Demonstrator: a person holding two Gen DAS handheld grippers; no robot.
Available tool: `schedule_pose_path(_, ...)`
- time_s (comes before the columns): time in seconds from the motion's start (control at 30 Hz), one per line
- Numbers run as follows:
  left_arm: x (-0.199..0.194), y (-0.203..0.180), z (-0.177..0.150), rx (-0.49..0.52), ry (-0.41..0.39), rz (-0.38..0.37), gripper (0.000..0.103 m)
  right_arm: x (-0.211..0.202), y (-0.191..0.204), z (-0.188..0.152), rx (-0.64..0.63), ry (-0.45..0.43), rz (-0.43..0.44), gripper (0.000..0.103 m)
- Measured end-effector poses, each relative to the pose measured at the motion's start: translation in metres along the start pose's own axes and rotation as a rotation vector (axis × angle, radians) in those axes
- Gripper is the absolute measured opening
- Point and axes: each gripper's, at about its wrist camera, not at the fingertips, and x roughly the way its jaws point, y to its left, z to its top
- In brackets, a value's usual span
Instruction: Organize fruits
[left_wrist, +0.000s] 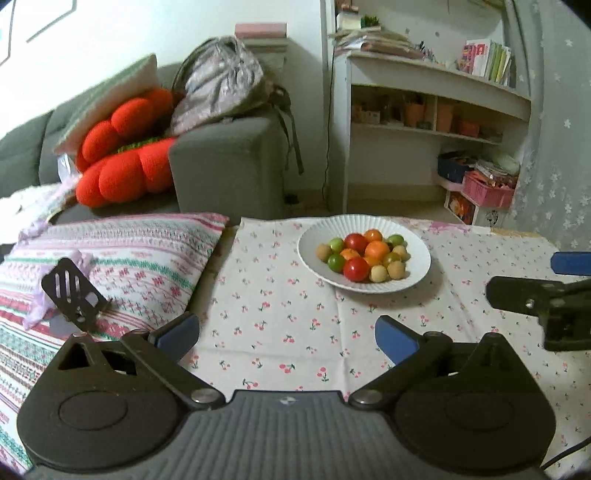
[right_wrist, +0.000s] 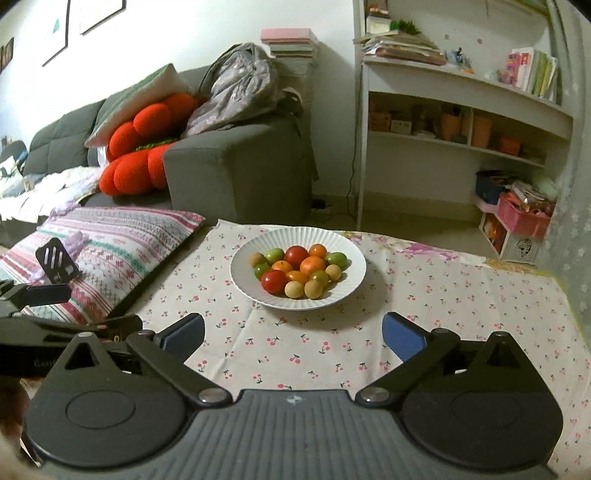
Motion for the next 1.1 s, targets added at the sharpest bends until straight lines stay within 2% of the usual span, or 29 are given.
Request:
schedule_pose_path(0.43, 0.002, 0.002, 0.003, -0.027, -0.012, 0.015, 0.096, 0.006, 0.011, -0.008, 0.008, 0.013, -0.008, 0.102)
schedule_pose_path(0.63, 0.007, 0.001, 0.002, -0.035, 0.025, 0.002, 0.096, 0.006, 0.012, -0.008, 0.017, 0.015, -0.009, 0.102)
schedule_pose_path(1.1, 0.012, 0.001, 0.003, -0.038, 0.049, -0.012, 0.096, 0.007, 0.010, -0.009, 0.036, 0.030, -0.007, 0.102)
